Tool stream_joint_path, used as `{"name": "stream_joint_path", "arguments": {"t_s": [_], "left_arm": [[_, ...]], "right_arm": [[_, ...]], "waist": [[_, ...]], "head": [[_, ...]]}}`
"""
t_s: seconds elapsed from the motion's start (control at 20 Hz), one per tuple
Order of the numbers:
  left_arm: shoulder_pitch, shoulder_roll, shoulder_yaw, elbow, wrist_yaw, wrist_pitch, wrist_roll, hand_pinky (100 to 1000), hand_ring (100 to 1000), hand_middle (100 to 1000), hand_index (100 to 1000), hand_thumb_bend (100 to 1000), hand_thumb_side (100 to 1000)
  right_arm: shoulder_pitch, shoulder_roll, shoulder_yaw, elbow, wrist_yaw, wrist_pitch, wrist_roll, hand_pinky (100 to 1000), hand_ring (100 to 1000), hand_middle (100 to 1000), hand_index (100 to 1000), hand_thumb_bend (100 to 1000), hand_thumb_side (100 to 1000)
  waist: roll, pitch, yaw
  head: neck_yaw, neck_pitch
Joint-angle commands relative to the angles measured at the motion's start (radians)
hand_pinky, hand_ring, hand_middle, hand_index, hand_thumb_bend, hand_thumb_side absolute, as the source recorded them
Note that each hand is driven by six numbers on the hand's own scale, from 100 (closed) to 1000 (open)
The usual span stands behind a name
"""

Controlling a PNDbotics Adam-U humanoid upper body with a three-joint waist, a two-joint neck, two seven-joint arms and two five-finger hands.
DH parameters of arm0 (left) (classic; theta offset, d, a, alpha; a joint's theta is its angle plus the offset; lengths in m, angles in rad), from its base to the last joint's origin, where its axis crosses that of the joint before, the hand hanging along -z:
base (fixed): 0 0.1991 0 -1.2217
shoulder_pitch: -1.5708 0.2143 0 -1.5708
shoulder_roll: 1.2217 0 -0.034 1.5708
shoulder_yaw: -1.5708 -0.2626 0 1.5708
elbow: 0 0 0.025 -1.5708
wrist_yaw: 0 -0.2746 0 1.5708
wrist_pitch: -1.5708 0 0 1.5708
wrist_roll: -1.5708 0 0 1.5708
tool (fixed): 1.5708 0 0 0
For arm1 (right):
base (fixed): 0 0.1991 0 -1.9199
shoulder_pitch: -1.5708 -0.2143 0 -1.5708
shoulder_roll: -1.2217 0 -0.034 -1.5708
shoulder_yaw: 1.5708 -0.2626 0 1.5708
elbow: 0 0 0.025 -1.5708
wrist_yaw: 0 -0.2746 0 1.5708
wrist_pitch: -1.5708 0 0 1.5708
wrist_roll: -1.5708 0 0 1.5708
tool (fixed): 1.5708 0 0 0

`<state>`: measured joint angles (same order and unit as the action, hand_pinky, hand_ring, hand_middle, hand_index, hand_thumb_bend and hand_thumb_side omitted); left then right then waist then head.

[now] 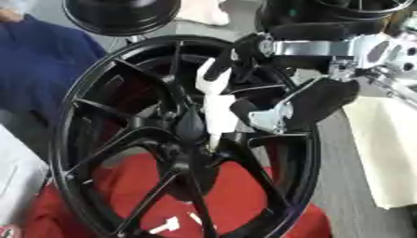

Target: Pull the pin out of the wheel hub.

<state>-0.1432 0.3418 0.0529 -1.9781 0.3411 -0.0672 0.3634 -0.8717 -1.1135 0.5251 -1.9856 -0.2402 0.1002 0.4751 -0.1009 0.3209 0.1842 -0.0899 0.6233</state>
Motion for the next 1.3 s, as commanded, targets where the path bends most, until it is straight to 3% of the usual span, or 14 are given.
{"name": "stream_joint_path", "arguments": {"t_s": [0.05, 0.9, 1.3], "left_arm": [[-0.006, 0.016, 0.002, -0.022, -0.001, 0.004, 0.001, 764, 701, 641, 704, 211, 723], [-0.002, 0.014, 0.001, -0.022, -0.003, 0.005, 0.002, 764, 704, 642, 704, 212, 723], [-0.004, 0.014, 0.002, -0.022, -0.004, 0.004, 0.003, 765, 705, 642, 703, 213, 724]], "right_arm": [[-0.020, -0.024, -0.005, -0.014, 0.003, 0.001, -0.010, 823, 936, 840, 883, 100, 293], [-0.047, -0.004, 0.024, -0.014, 0.034, 0.044, -0.018, 764, 842, 776, 859, 100, 295], [-0.049, -0.001, 0.031, -0.014, 0.036, 0.059, -0.009, 767, 846, 780, 860, 100, 323]], "waist": [[0.004, -0.022, -0.002], [0.004, -0.019, -0.004], [0.001, -0.011, -0.001]], "head": [[0.001, 0.007], [-0.024, 0.024], [-0.023, 0.022]]}}
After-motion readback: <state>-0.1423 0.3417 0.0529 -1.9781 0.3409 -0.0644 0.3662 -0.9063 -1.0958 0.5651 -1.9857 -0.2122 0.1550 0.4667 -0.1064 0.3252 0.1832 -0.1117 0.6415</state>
